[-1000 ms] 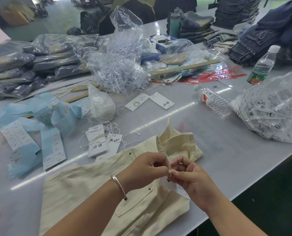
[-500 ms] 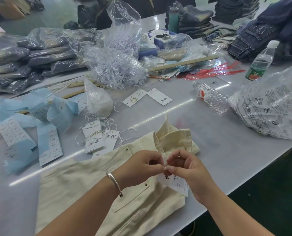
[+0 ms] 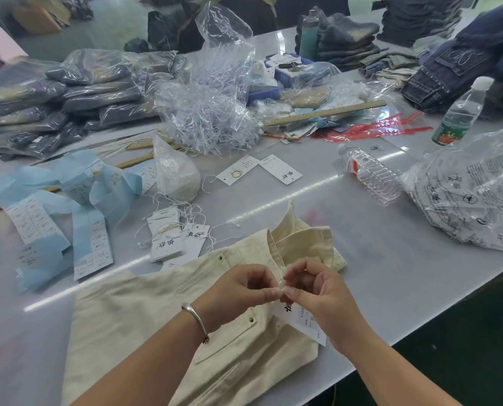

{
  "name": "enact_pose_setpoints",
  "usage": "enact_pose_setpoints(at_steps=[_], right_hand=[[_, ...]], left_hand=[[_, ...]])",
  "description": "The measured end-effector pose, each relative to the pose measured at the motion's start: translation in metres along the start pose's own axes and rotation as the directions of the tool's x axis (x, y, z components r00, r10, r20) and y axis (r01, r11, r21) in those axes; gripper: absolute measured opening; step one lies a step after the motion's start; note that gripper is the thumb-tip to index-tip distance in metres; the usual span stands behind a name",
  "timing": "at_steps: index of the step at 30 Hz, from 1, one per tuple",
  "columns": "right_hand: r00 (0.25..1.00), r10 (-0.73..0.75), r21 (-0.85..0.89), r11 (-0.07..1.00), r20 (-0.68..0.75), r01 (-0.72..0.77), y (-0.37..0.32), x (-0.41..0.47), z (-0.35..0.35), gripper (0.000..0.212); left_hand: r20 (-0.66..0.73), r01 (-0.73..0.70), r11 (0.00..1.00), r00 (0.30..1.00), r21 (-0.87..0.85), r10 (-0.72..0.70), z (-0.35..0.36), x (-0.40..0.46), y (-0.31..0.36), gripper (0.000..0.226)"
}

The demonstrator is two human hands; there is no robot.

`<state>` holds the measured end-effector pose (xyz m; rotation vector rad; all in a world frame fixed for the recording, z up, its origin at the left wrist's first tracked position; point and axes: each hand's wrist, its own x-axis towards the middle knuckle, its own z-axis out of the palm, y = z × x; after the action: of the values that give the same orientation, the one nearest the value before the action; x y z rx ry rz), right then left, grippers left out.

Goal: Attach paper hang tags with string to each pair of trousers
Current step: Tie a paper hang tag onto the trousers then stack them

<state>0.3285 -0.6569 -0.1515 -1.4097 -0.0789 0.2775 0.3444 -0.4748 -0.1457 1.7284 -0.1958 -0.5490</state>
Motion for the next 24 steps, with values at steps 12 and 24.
enact_pose_setpoints(at_steps=[12,24], right_hand=[[0.989,0.024,-0.749,0.656,0.148,0.096,0.001,0.025,0.013,0.015],[0.922,0.243,-0.941,-0.081,0.303,0.330,0.026,0.144,0.069,0.103]], left_hand=[[-0.334,0.163,0.906,0.942,0.391,-0.025,-0.006,-0.025,-0.019,0.012],[-0.886,0.871,0.489,0.189,-0.048,-0.424,-0.107,-0.206,-0.137,0.086]])
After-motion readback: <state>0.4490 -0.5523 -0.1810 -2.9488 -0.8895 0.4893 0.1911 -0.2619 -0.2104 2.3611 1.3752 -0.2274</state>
